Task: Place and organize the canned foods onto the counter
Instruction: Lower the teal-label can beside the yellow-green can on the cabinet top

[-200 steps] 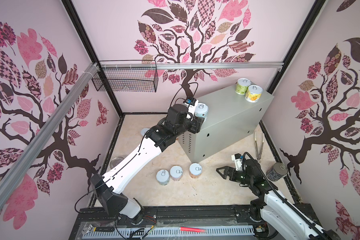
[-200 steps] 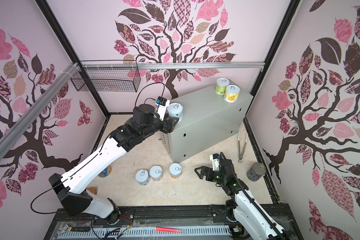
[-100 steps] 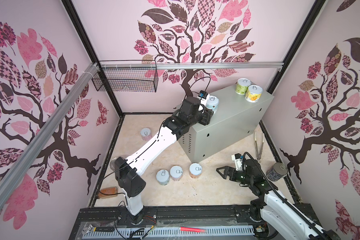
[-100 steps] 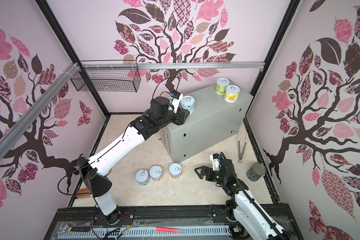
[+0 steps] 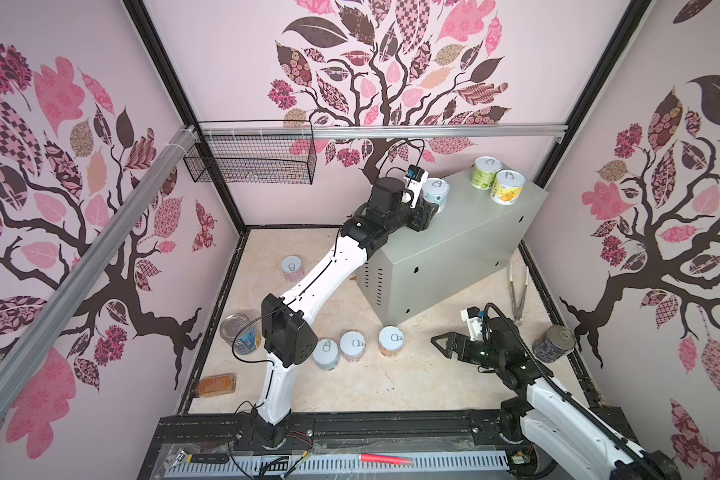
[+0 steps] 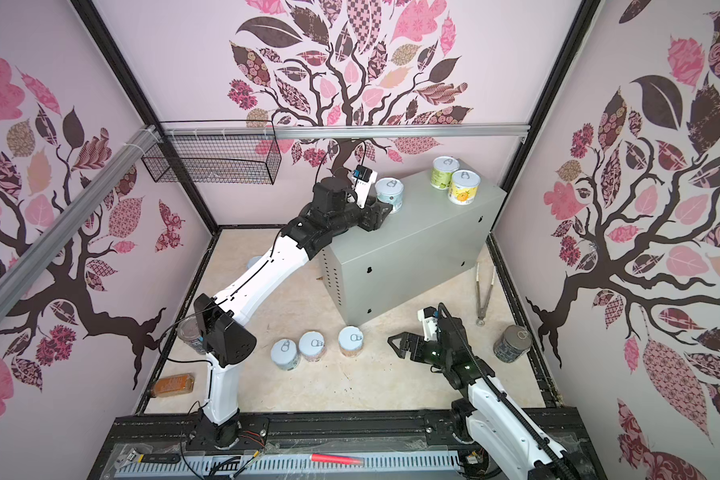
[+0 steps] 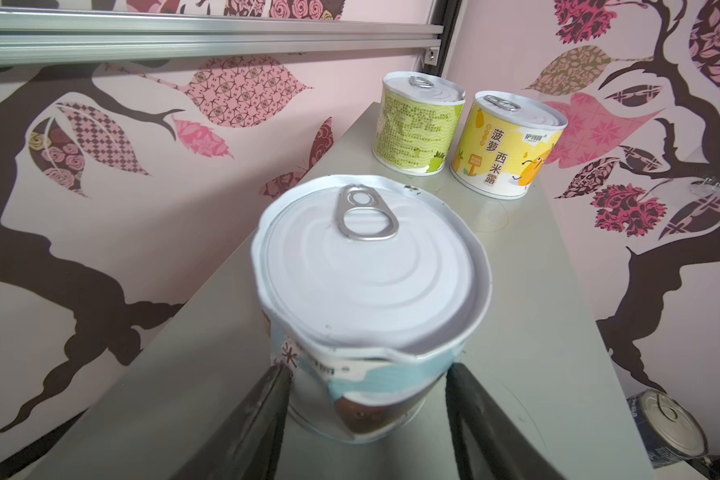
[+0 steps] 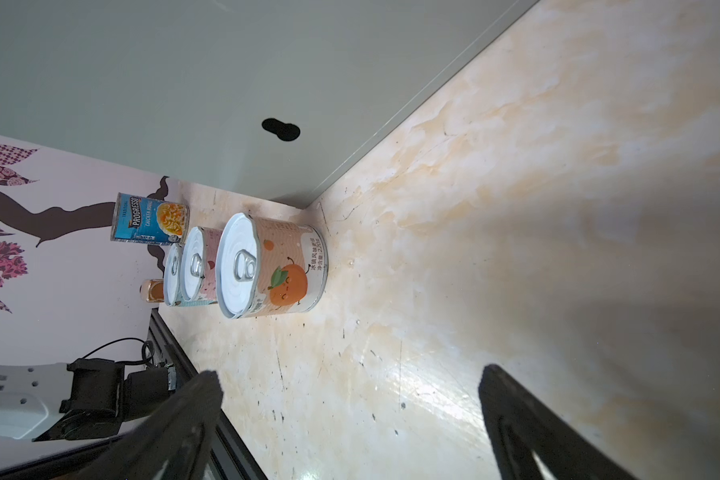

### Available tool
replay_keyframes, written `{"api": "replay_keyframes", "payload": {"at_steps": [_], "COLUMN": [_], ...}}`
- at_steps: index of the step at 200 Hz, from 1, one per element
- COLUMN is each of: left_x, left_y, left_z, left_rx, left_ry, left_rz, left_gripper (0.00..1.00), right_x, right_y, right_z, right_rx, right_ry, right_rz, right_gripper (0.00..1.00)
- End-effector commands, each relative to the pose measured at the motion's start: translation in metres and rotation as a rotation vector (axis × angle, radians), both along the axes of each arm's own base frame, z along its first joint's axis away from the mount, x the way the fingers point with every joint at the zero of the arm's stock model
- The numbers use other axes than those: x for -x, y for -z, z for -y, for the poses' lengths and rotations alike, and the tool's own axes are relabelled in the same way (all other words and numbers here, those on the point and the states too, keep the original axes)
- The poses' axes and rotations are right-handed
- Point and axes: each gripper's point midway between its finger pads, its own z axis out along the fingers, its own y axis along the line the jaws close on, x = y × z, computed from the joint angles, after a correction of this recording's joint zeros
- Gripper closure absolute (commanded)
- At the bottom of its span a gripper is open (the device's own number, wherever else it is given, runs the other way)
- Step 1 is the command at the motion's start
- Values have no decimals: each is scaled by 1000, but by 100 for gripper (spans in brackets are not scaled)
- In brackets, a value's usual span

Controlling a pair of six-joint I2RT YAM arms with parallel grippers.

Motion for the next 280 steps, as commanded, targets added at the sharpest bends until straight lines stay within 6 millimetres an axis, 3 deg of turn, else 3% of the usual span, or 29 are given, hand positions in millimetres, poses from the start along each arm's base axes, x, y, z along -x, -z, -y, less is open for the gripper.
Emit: {"api": "replay_keyframes", "payload": {"at_steps": [1,123,176,204,242,280], "left_x": [-6,-34,-25,-24,-30,-11], "left_y": [18,36,56,63,52,9], "left_z": [14,57,88,95,86,67], "left_rx": [-4,59,26,13,-5,15], "left_ry": [79,158,186,177,119,107], "left_rz": [-20,27,65,72,104,151], "left_gripper": [38,41,41,41,38,16], "right_x": [0,0,0,0,0,-5], "right_y": [2,6,5,4,1,-13], "right_z": [-1,-1,-1,-1,1,8], "right_rx": [9,16,15,14,20,33], "right_ry": [-9,-6,-8,-6,6,56], "right_rz": [-3,-18,-14,-12,-3,37], "right_gripper": [0,0,0,0,0,0]}}
